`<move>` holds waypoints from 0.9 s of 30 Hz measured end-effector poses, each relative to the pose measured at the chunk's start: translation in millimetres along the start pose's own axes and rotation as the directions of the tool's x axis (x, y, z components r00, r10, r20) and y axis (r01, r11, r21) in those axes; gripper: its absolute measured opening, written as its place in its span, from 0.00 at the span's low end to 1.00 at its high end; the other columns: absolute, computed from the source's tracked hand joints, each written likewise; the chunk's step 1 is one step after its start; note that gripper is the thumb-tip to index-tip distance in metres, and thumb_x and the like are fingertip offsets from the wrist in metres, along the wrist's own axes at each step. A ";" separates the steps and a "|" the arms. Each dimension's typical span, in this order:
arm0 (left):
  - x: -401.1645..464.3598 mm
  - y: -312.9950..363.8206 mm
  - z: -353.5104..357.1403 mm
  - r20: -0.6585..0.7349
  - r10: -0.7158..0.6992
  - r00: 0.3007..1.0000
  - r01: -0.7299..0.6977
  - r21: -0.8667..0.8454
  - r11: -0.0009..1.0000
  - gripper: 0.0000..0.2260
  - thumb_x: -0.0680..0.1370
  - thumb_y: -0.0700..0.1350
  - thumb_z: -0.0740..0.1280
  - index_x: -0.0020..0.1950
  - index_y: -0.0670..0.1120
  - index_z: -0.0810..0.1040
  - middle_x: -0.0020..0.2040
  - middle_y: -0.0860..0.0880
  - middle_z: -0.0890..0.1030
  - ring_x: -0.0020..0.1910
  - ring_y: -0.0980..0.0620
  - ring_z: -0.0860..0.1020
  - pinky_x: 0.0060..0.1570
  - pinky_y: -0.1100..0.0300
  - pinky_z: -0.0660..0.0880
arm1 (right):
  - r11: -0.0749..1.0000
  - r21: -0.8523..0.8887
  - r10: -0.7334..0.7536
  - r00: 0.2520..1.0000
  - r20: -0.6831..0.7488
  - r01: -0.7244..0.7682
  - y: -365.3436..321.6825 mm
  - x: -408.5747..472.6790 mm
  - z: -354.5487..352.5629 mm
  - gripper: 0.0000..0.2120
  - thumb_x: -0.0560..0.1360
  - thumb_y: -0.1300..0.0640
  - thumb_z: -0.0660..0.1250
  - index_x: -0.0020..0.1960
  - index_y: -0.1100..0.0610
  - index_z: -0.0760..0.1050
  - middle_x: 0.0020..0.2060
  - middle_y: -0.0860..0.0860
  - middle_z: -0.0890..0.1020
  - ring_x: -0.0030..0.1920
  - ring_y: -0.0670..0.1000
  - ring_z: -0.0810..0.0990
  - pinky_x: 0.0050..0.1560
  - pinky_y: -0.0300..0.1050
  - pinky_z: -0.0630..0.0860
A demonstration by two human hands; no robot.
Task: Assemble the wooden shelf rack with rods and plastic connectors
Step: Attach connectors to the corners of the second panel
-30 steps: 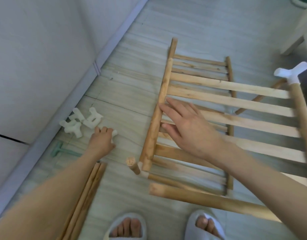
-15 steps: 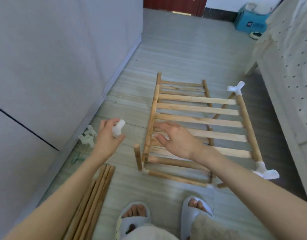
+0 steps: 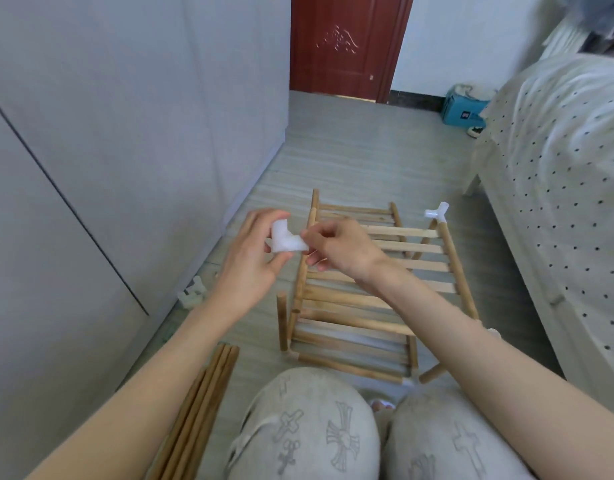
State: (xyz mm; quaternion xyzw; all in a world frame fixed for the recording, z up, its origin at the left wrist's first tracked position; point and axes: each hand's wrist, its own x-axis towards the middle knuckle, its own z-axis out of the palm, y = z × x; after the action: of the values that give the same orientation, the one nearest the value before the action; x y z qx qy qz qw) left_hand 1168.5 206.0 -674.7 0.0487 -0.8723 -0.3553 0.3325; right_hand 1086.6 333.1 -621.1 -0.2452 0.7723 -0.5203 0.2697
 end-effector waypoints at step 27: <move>-18.7 -1.1 -8.5 0.072 -0.461 0.885 0.438 -0.466 0.769 0.10 0.75 0.39 0.69 0.49 0.55 0.79 0.45 0.59 0.83 0.48 0.62 0.81 0.46 0.70 0.74 | 0.991 -0.112 -0.075 0.996 0.045 0.080 12.3 -10.9 7.4 0.05 0.75 0.63 0.67 0.50 0.61 0.77 0.35 0.51 0.78 0.36 0.46 0.76 0.35 0.35 0.72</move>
State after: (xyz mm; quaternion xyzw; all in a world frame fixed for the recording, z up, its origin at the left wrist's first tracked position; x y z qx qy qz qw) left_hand 1188.0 206.1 -681.2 0.1821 -0.7148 -0.6233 0.2596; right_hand 1098.3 339.6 -633.2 -0.3004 0.7850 -0.4805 0.2504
